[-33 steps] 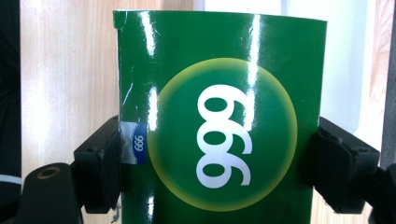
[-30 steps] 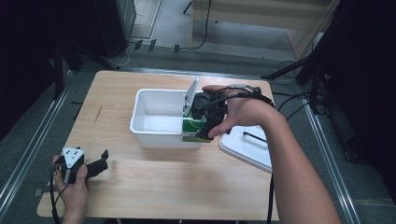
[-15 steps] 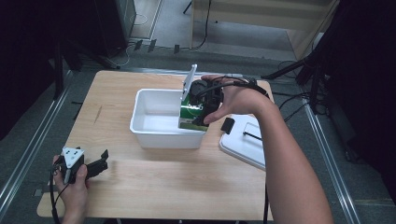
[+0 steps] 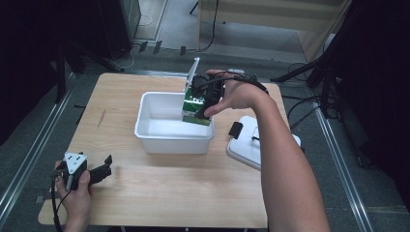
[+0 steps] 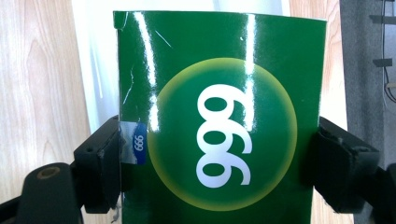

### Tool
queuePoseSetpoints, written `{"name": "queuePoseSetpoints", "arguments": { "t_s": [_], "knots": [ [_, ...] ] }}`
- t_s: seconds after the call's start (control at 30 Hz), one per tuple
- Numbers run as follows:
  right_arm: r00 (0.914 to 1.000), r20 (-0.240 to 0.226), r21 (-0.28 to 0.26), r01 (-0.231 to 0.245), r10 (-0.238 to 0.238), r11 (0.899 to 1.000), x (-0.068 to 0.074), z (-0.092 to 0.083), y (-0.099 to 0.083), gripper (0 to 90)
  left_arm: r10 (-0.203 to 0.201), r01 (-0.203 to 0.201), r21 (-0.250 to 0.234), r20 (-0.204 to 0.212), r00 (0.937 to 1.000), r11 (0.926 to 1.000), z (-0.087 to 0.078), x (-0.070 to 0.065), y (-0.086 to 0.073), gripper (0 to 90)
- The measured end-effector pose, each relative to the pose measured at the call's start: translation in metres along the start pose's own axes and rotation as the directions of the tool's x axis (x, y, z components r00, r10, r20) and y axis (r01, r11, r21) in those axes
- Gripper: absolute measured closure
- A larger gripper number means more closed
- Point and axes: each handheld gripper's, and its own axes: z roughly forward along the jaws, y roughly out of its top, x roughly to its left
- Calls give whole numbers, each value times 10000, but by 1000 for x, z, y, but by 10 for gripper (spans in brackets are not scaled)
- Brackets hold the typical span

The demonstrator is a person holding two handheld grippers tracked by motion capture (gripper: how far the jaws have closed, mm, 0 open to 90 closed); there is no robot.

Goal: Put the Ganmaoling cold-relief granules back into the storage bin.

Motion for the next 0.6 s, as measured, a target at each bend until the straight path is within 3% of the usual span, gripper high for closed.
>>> {"name": "queuePoseSetpoints", "arguments": {
  "t_s": [0.3,0.37,0.4,0.43,0.6],
  "knots": [
    [9984,-18,122,563,-562,9983,5,17,19,165,-24,24,-1,30,10000,10000,0,0,0,63],
    [9955,-24,71,947,-947,9955,7,22,23,165,-45,45,-24,37,10000,10000,0,0,0,64],
    [9969,-33,211,782,-782,9967,9,23,23,165,-40,40,-22,36,10000,10000,0,0,0,64],
    [9945,6,136,1047,-1047,9944,7,26,24,165,-23,23,-3,41,10000,10000,0,0,0,63],
    [9955,28,387,947,-948,9948,8,38,25,164,-55,55,-36,40,10000,10000,0,1,0,63]
  ]
}}
